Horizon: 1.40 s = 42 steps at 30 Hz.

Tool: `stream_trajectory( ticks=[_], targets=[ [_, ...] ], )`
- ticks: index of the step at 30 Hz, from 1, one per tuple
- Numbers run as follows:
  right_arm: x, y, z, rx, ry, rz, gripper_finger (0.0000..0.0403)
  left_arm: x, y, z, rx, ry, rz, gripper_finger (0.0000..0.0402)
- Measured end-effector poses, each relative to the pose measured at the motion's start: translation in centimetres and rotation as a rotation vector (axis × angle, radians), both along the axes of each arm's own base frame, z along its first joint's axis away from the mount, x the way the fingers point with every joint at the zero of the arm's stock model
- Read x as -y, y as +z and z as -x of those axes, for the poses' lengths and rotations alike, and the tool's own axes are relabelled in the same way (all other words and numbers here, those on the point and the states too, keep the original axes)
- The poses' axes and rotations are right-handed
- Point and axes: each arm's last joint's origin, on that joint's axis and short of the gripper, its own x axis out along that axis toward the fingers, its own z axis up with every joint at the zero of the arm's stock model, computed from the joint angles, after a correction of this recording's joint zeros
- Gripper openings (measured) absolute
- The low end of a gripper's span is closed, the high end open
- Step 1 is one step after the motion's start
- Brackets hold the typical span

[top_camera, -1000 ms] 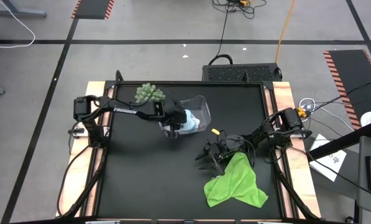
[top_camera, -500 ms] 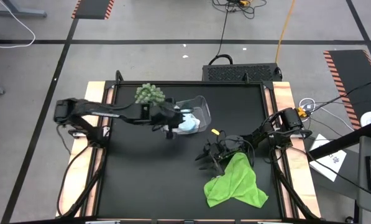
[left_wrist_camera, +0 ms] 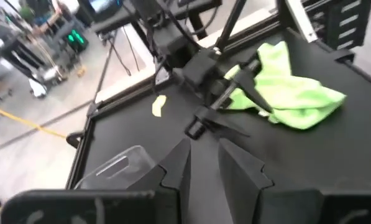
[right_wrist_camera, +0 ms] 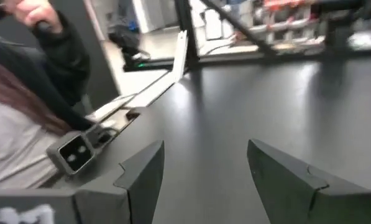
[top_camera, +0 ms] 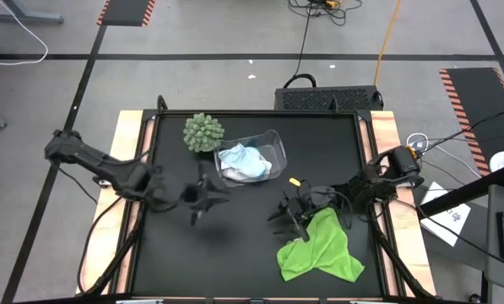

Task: Fold microfiber towels
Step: Fold the green towel

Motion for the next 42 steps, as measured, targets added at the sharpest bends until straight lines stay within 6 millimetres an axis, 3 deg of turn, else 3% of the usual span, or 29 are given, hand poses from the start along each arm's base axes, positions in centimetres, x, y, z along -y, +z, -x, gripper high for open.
stream_trajectory(
  ticks=[7,12,18,25,34,42],
  targets=[
    [-1.6,2.8,3.5,-0.036,-0.243,0.196,0.0222,2.2,-2.2,4.9,0.166,0.020,0.053,0.0085],
    [-2.8,4.7,5.0,-0.006,-0.240,0.208,0.0222,2.2,-5.2,7.0,0.208,0.084,0.109,0.0085],
    [-4.6,5.0,6.1,0.007,-0.171,0.209,0.0222,2.5,-10.3,7.8,0.222,0.034,0.203,0.0085],
    [-6.4,4.8,7.5,0.010,-0.297,0.263,0.0221,2.3,-14.7,8.6,0.208,0.002,0.213,0.0085],
    [-7.5,4.0,8.4,-0.003,-0.288,0.343,0.0221,1.7,-17.7,8.6,0.103,-0.001,0.153,0.0085],
    [-8.2,3.9,8.9,0.000,-0.248,0.357,0.0222,1.7,-18.3,8.3,0.060,-0.087,0.079,0.0085]
  ],
)
